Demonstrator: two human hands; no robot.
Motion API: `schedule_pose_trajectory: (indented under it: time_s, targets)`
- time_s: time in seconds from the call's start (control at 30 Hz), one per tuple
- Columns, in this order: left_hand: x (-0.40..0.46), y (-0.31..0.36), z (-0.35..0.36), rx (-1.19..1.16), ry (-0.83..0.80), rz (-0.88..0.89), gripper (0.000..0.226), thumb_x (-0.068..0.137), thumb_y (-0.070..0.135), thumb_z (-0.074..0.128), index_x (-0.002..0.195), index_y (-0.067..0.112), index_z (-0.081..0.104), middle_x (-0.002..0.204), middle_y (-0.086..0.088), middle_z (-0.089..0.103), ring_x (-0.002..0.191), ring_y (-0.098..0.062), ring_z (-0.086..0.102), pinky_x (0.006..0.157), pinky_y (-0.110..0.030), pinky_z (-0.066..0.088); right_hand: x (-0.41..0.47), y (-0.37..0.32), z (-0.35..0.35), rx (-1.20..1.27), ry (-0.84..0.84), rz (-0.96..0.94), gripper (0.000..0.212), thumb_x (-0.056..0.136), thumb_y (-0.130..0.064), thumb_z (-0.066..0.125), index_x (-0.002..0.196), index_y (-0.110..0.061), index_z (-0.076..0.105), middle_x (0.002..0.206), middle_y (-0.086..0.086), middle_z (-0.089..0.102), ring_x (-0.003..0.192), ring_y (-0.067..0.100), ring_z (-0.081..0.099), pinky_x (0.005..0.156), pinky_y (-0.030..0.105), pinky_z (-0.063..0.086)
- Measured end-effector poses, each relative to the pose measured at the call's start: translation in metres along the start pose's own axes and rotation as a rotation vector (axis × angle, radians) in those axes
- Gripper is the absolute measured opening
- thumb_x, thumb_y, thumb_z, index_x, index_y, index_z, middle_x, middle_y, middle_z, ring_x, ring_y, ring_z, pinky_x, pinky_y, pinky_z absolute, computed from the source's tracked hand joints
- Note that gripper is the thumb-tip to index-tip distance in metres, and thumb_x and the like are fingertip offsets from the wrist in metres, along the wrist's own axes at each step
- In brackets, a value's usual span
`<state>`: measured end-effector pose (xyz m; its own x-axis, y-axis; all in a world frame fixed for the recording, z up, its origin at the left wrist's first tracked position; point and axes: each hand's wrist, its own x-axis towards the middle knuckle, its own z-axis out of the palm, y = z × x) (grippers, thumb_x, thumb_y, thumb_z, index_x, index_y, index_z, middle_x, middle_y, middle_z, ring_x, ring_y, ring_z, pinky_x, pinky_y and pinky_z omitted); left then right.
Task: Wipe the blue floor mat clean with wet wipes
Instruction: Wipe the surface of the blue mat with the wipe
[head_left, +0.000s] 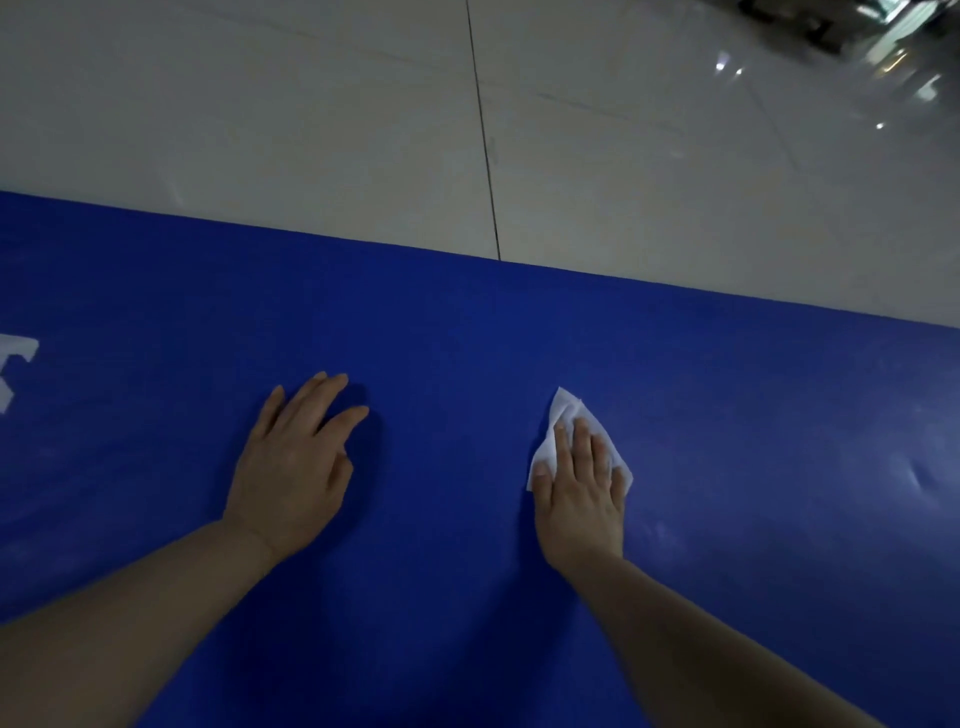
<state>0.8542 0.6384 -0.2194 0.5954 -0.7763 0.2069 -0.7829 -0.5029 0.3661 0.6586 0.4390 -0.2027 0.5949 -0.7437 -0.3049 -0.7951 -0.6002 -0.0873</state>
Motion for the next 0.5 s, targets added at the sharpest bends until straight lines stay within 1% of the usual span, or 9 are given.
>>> schedule_pose_trajectory:
  time_s: [0.03,0.1,0.17,0.27,0.33,0.37,0.4,0.47,0.5]
  targets:
    - [-0.017,0.004,-0.001,-0.001,-0.003,0.044,0.035,0.085,0.004,0.051,0.118,0.005,0.064,0.141,-0.015,0.046,0.133,-0.031,0.04,0.112,-0.055,0.025,0.0,0.0,-0.001,-0.004,-0.01,0.003,0.06,0.084,-0.055,-0.016,0.138,-0.029,-0.027,0.152,-0.008,-0.028,0.141,0.011,-0.025,0.117,0.04,-0.011]
    - [-0.05,0.006,-0.004,0.022,-0.066,0.126,0.044,0.087,0.017,0.036,0.119,0.008,0.064,0.144,-0.015,0.044,0.135,-0.029,0.037,0.114,-0.051,0.02,0.001,0.001,-0.002,-0.026,-0.036,0.016,0.055,0.097,-0.048,0.0,0.141,-0.027,-0.025,0.156,-0.005,-0.024,0.144,0.015,-0.021,0.118,0.042,-0.009]
    - [-0.07,0.001,-0.006,0.049,-0.148,0.152,0.048,0.087,0.021,0.032,0.123,0.01,0.062,0.145,-0.014,0.042,0.135,-0.027,0.036,0.115,-0.047,0.016,0.0,-0.004,-0.003,-0.024,-0.038,0.04,0.056,0.101,-0.042,0.007,0.145,-0.026,-0.022,0.158,-0.003,-0.022,0.145,0.017,-0.02,0.118,0.044,-0.009]
    - [-0.071,-0.003,-0.007,0.035,-0.194,0.116,0.049,0.087,0.023,0.032,0.126,0.01,0.059,0.145,-0.014,0.042,0.134,-0.025,0.036,0.114,-0.044,0.016,-0.006,-0.029,-0.001,-0.009,-0.046,0.05,0.056,0.102,-0.041,0.008,0.144,-0.025,-0.026,0.158,0.0,-0.022,0.145,0.02,-0.02,0.117,0.047,-0.01]
    - [-0.069,-0.002,-0.006,0.029,-0.175,0.107,0.048,0.087,0.023,0.032,0.128,0.01,0.054,0.144,-0.013,0.043,0.133,-0.025,0.037,0.112,-0.044,0.019,-0.017,-0.064,0.011,-0.042,-0.039,-0.069,0.056,0.098,-0.042,-0.002,0.145,-0.024,-0.024,0.159,0.002,-0.018,0.146,0.023,-0.015,0.115,0.048,-0.01]
    - [-0.07,-0.002,-0.007,0.025,-0.171,0.102,0.048,0.087,0.023,0.032,0.129,0.01,0.051,0.144,-0.013,0.044,0.133,-0.025,0.037,0.111,-0.044,0.02,-0.026,-0.084,0.016,-0.071,-0.016,-0.164,0.059,0.093,-0.043,-0.005,0.147,-0.023,-0.019,0.16,0.003,-0.009,0.147,0.025,-0.006,0.115,0.049,-0.006]
    - [-0.07,-0.002,-0.007,0.024,-0.173,0.095,0.048,0.087,0.023,0.032,0.131,0.01,0.047,0.143,-0.013,0.045,0.133,-0.024,0.037,0.111,-0.043,0.02,-0.035,-0.103,0.021,-0.098,0.008,-0.257,0.064,0.092,-0.043,0.0,0.151,-0.02,-0.007,0.161,0.005,0.005,0.147,0.026,0.008,0.114,0.051,0.003]
    - [-0.069,-0.002,-0.009,0.023,-0.172,0.077,0.046,0.092,0.024,0.028,0.134,0.01,0.043,0.142,-0.013,0.047,0.132,-0.022,0.037,0.112,-0.04,0.019,-0.052,-0.133,0.033,-0.065,0.016,-0.413,0.061,0.093,-0.041,0.019,0.148,-0.017,0.029,0.153,0.005,0.033,0.14,0.026,0.033,0.109,0.052,0.025]
    - [-0.068,-0.001,-0.009,0.018,-0.169,0.067,0.046,0.097,0.025,0.024,0.135,0.009,0.042,0.141,-0.013,0.048,0.132,-0.022,0.037,0.113,-0.038,0.018,-0.058,-0.142,0.035,-0.068,-0.006,-0.474,0.058,0.093,-0.041,0.024,0.144,-0.016,0.039,0.15,0.005,0.039,0.138,0.025,0.036,0.108,0.051,0.03]
